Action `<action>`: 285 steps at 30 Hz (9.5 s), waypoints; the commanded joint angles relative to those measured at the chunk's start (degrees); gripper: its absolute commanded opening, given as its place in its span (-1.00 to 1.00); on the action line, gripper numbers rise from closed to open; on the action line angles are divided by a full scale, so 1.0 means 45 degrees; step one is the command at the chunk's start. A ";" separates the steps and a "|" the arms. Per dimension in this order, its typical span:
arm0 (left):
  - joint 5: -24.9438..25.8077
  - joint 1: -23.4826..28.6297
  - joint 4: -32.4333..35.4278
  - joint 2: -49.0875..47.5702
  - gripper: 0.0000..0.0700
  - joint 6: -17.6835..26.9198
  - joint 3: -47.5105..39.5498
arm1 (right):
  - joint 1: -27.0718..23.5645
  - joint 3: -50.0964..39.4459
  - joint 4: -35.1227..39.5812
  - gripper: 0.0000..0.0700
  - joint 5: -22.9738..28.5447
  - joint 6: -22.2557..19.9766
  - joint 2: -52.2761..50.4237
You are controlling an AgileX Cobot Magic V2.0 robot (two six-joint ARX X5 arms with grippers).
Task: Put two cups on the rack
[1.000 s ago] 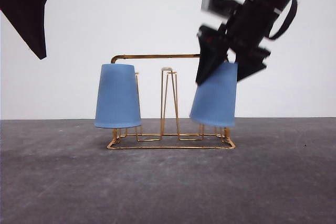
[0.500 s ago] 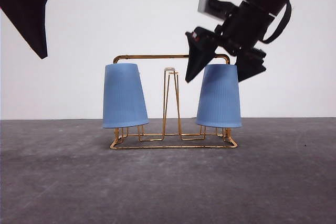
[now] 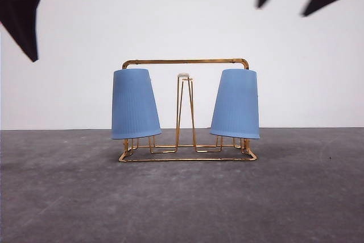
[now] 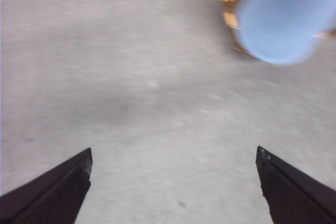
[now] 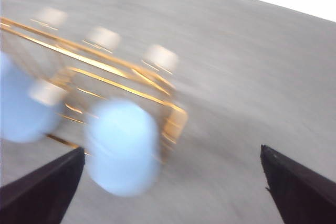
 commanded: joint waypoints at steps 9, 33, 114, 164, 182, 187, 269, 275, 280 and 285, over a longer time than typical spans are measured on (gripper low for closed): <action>0.0116 0.0608 0.0174 0.0112 0.70 0.0233 0.0107 | -0.0817 -0.3960 -0.0469 1.00 0.0132 0.1723 -0.3971; 0.0146 0.0608 0.0169 0.0112 -0.93 0.0092 0.0107 | -0.0817 -0.4020 -0.0548 -0.96 0.0206 0.1694 -0.4279; -0.0045 0.3037 0.8151 -1.4299 -0.92 -0.0494 -1.2934 | -0.3736 -1.1799 0.4113 -0.96 0.0809 -0.0514 -1.3484; -0.0045 0.3037 0.8149 -1.4304 -0.93 -0.0496 -1.2934 | -0.3712 -1.3841 0.4969 -0.96 0.0810 0.0155 -1.4682; -0.0045 0.3037 0.8149 -1.4304 -0.93 -0.0496 -1.2934 | -0.3712 -1.3841 0.4969 -0.96 0.0813 0.0155 -1.4682; -0.0045 0.3037 0.8149 -1.4304 -0.93 -0.0496 -1.2934 | -0.3712 -1.3841 0.4969 -0.96 0.0809 0.0155 -1.4682; -0.0045 0.3037 0.8149 -1.4304 -0.93 -0.0494 -1.2934 | -0.3712 -1.3841 0.4969 -0.96 0.0809 0.0155 -1.4682; -0.0045 0.3037 0.8149 -1.4304 -0.93 -0.0496 -1.2934 | -0.3712 -1.3841 0.4969 -0.96 0.0809 0.0155 -1.4682; -0.0045 0.3037 0.8149 -1.4304 -0.93 -0.0496 -1.2934 | -0.3712 -1.3841 0.4969 -0.96 0.0811 0.0155 -1.4682; -0.0045 0.3037 0.8149 -1.4304 -0.93 -0.0496 -1.2934 | -0.3712 -1.3841 0.4969 -0.96 0.0812 0.0155 -1.4682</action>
